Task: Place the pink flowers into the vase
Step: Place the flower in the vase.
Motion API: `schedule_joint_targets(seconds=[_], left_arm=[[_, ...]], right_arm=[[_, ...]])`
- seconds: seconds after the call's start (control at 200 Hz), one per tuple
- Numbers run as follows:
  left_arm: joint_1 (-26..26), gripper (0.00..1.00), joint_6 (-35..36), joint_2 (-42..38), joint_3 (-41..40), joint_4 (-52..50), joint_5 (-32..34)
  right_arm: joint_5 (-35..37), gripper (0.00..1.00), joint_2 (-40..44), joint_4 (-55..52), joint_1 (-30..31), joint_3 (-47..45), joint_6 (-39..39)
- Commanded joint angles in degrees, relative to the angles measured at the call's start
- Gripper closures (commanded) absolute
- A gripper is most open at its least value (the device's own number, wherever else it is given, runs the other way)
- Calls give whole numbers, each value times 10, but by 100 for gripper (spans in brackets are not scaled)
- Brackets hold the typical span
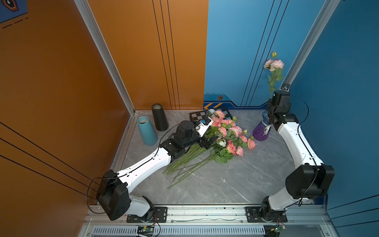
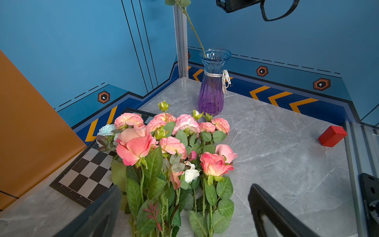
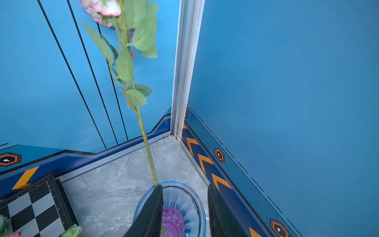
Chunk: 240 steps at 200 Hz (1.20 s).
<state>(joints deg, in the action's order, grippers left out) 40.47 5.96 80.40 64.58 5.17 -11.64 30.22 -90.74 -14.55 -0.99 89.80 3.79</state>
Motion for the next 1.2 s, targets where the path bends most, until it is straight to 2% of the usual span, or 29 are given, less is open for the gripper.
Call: schedule_joint_targets(seconds=[0.0,0.561,0.786,0.871,1.041,1.196], left_arm=[[4,1,-3,-21,-9,8,-3],[8,1,-7,-44,-25,8,2],[8,1,-5,-46,-26,8,2],[8,2,-5,-46,-24,8,4],[-2,2,-15,-48,-27,8,12],[-29,2,-58,-47,-25,-9,18]], right_arm=[[-2,59,18,-15,5,-16,-5],[-5,28,56,-16,8,-45,-5],[-5,11,63,-16,13,-52,-9],[-7,0,62,-16,14,-52,-10],[-9,0,64,-16,24,-51,-16],[-11,0,71,-23,47,-47,-26]])
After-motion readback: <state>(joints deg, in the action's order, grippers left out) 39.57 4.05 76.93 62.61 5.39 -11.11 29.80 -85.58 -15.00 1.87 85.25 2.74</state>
